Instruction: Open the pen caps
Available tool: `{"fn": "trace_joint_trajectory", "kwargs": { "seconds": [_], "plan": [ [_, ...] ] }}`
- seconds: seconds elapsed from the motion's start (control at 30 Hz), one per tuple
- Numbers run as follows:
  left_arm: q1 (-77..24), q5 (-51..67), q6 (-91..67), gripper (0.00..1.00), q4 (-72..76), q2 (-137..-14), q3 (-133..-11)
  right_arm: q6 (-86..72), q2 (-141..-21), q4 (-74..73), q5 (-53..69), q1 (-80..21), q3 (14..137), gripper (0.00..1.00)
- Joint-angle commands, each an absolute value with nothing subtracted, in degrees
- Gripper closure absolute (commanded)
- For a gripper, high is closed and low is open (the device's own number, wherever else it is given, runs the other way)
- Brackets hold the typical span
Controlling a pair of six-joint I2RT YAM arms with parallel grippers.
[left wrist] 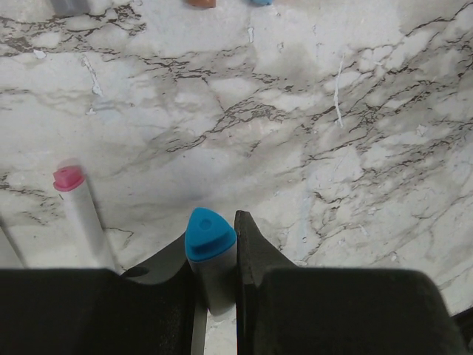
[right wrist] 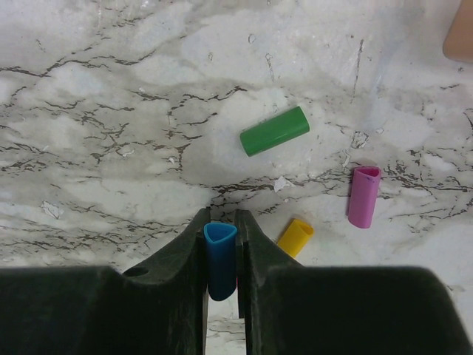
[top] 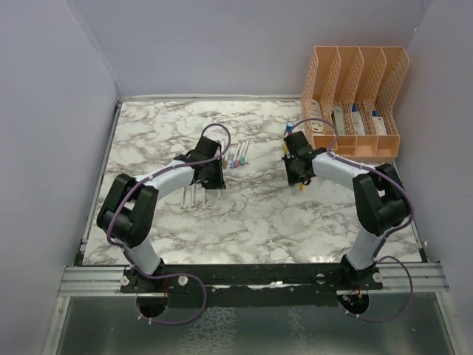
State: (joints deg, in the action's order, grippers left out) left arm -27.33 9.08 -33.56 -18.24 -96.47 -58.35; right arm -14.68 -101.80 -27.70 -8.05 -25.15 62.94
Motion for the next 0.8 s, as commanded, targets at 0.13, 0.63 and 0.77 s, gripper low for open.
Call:
{"fn": "trace_joint_trajectory", "kwargs": {
  "seconds": [0.13,0.63,0.77],
  "plan": [
    [-27.25,6.33,-31.01,0.96,-21.30,-96.55,-57.61,-13.79,-102.69,-28.74,-6.40,-24.87,65.13,0.75],
    [-25.77,6.68,-28.93,0.74,-23.61,-96.86,-57.05,-13.74,-101.47,-28.92,-6.05,-24.87,66.64,0.71],
    [-25.23,6.68,-28.78,0.68,-23.71,-96.86,-56.61,-13.75,-101.30,-29.23,-6.02,-24.87,67.18,0.71]
  ]
}}
